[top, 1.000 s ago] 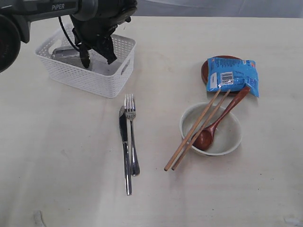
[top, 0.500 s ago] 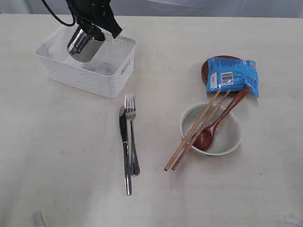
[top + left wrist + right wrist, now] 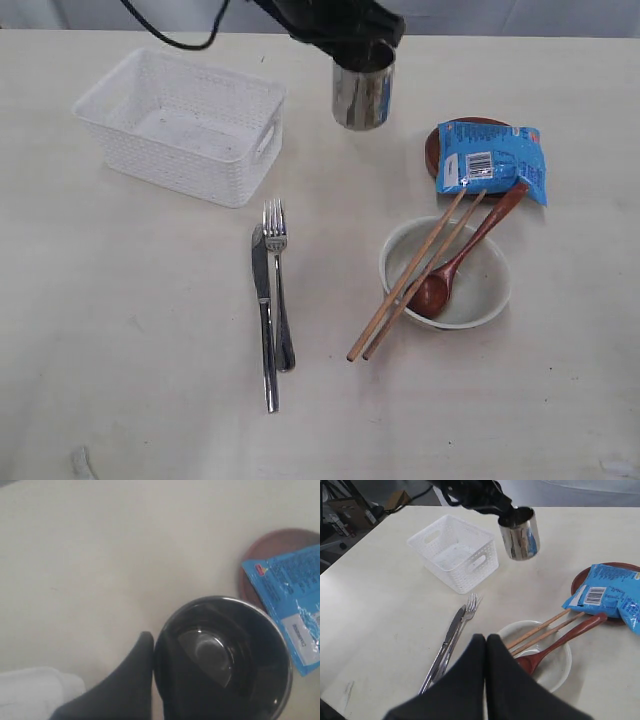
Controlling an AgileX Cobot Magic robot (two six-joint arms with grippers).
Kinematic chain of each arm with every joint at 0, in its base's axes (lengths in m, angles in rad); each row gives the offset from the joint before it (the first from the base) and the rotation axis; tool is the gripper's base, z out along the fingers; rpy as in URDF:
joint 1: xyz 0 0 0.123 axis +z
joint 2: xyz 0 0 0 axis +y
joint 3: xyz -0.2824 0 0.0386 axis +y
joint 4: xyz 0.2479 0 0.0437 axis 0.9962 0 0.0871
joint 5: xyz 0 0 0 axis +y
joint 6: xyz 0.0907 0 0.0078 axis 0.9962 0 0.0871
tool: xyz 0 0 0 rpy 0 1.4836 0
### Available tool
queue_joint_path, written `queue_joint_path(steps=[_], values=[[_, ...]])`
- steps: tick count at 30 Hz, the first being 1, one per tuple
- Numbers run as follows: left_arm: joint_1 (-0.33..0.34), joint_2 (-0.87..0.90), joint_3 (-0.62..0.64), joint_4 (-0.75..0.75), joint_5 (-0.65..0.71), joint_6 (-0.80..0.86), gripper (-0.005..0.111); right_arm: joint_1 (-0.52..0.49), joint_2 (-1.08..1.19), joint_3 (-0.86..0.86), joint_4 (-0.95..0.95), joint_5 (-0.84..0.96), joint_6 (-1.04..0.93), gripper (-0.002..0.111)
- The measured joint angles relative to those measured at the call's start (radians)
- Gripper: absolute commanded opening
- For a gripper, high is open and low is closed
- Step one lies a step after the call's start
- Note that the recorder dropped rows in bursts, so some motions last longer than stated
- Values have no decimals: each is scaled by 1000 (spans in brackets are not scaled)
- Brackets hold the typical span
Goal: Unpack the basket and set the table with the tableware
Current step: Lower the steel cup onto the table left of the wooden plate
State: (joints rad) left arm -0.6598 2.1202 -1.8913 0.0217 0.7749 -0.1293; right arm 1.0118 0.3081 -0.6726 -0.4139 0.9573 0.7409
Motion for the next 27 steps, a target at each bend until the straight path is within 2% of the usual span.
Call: queue_joint_path(steps=[6, 17, 20, 24, 27], values=[[-40, 69, 0, -2, -57, 17, 0, 0, 0, 0, 0, 0, 0, 0], [-43, 133, 0, 48, -83, 22, 3, 0, 0, 0, 0, 0, 0, 0], [-43, 146, 2, 56, -83, 16, 17, 0, 0, 0, 0, 6, 0, 0], [-41, 146, 2, 73, -92, 9, 44, 0, 0, 0, 0, 21, 0, 0], [-39, 146, 2, 74, -90, 7, 55, 0, 0, 0, 0, 21, 0, 0]])
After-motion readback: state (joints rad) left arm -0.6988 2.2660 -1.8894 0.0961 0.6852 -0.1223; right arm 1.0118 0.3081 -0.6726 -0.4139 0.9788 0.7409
